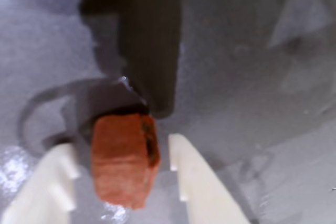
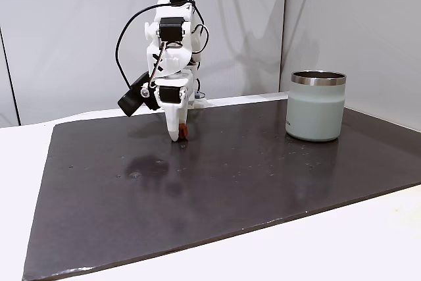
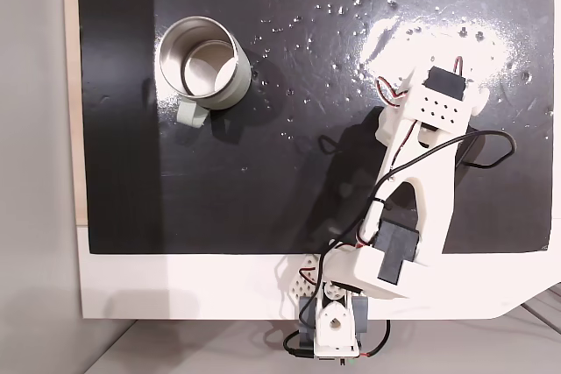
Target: Grasp a cube and put it in the cup.
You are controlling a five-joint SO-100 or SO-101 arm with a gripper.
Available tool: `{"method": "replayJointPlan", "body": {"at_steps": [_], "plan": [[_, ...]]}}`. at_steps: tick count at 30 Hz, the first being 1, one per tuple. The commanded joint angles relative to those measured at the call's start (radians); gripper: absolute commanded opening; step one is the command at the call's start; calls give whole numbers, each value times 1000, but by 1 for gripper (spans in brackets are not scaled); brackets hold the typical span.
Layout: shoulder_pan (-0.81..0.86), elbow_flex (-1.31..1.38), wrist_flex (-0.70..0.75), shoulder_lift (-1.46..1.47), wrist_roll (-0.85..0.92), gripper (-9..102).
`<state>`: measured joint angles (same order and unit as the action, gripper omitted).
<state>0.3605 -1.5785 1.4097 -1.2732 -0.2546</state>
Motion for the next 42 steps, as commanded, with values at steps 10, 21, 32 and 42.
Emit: {"method": "replayJointPlan", "body": {"at_steps": [10,21,32,42], "plan": [[-18,-12,20,-57,5,8],[-44,141,179,-153,5,7],[-92,354,388,-278,8,7],[-126,368,391,-459,41,7]]}}
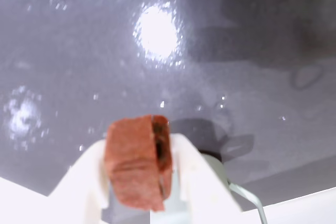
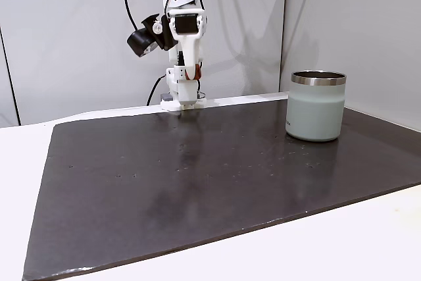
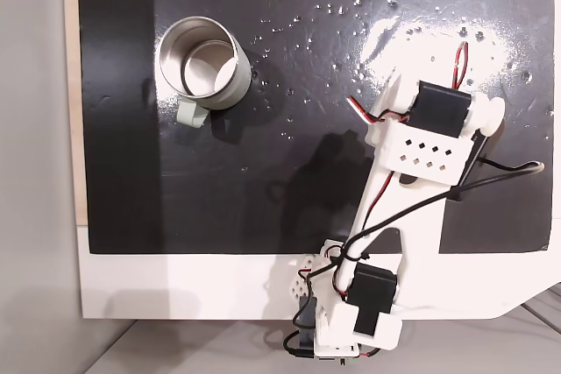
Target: Grasp a cube and put it in the cup.
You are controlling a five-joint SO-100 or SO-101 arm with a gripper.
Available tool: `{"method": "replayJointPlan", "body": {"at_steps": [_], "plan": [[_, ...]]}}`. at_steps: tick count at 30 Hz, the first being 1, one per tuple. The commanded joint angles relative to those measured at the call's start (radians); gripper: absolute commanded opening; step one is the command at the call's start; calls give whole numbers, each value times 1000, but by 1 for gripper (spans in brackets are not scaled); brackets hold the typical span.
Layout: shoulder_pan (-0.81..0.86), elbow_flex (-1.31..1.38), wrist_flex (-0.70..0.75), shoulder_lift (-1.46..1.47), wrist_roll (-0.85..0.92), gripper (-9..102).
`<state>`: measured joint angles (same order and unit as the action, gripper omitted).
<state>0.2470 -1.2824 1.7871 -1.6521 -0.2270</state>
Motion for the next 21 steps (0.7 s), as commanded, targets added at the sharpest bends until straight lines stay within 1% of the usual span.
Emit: {"method": "replayJointPlan", "body": {"at_steps": [1,12,16,21], "plan": [[-15,77,14,-92,15,7],[-71,133,12,-150,38,7],[-150,161,3,-167,55,7],[-291,167,-20,-192,63,7]]}}
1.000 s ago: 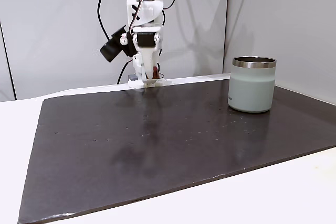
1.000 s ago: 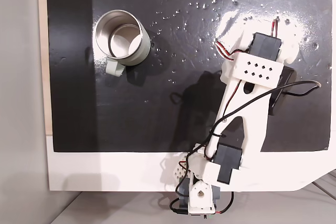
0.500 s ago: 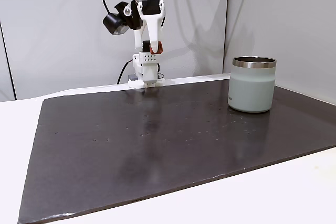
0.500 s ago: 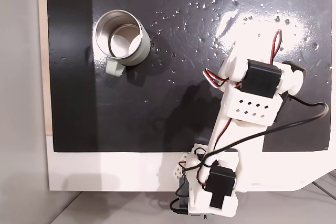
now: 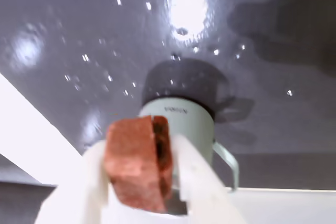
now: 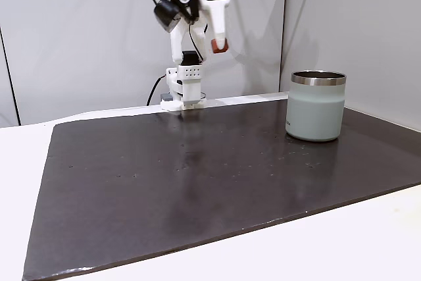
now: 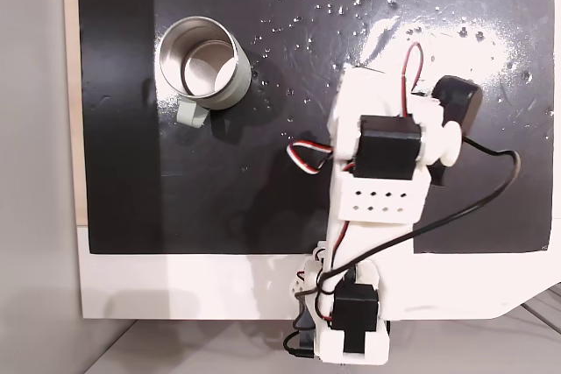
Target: Grasp a cube and put it in the cup.
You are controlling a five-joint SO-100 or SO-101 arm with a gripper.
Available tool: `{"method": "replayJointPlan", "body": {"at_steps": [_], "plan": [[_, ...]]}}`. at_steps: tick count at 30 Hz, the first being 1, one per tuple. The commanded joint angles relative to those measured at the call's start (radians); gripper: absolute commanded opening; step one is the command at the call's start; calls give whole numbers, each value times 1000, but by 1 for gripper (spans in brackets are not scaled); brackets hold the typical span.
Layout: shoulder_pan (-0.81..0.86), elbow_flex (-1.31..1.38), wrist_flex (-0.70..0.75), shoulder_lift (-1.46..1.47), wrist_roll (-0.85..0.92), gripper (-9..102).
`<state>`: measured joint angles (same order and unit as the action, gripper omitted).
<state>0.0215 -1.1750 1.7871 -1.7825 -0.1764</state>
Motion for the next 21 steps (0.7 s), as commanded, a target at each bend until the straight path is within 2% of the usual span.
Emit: {"method": "replayJointPlan", "body": {"at_steps": [1,9,21], "plan": [[-98,60,-28,-67,17,7],[-319,95,-95,-29,61,7],[-431,410,-107,295,64,7]]}}
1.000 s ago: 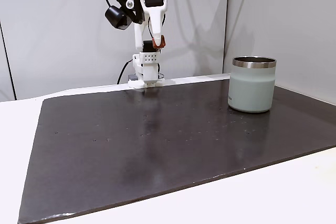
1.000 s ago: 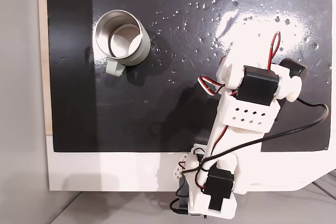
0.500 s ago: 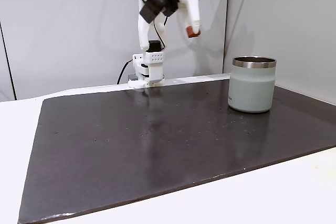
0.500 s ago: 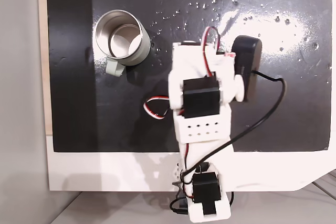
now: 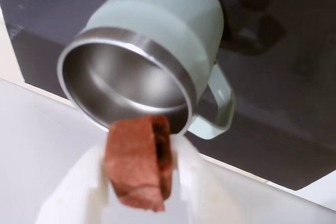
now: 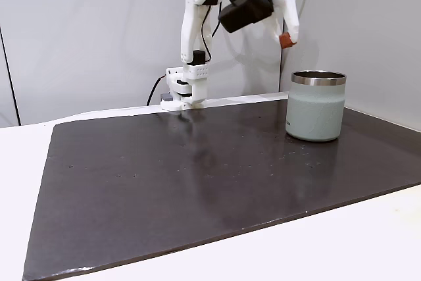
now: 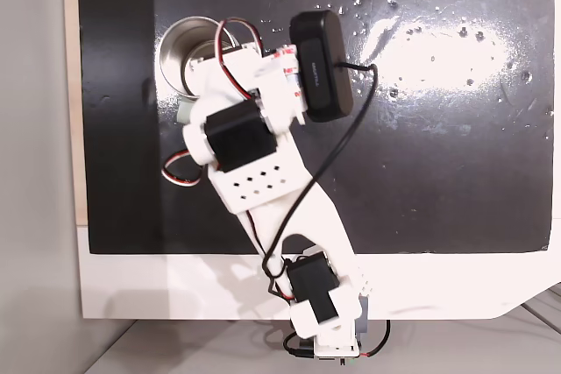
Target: Grasp a cube and put it in the cup.
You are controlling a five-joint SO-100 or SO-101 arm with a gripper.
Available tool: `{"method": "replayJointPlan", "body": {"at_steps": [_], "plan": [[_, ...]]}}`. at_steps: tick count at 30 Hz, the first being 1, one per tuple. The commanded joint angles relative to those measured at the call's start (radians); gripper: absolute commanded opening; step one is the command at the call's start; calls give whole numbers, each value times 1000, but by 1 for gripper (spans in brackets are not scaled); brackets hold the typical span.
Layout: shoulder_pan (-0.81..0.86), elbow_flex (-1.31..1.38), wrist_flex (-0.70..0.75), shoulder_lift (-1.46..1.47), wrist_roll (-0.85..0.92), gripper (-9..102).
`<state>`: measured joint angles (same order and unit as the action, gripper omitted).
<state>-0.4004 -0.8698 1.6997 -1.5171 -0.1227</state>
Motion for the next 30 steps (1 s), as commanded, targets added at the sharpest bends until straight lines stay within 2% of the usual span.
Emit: {"method": "replayJointPlan", "body": {"at_steps": [1,14,21,23,27,30], "plan": [[-14,126,-20,52,11,7],[-83,331,-23,268,28,7],[-95,345,-25,291,29,7],[-95,345,-25,291,28,10],[-101,351,-18,288,23,25],[-104,351,-17,284,20,28]]}}
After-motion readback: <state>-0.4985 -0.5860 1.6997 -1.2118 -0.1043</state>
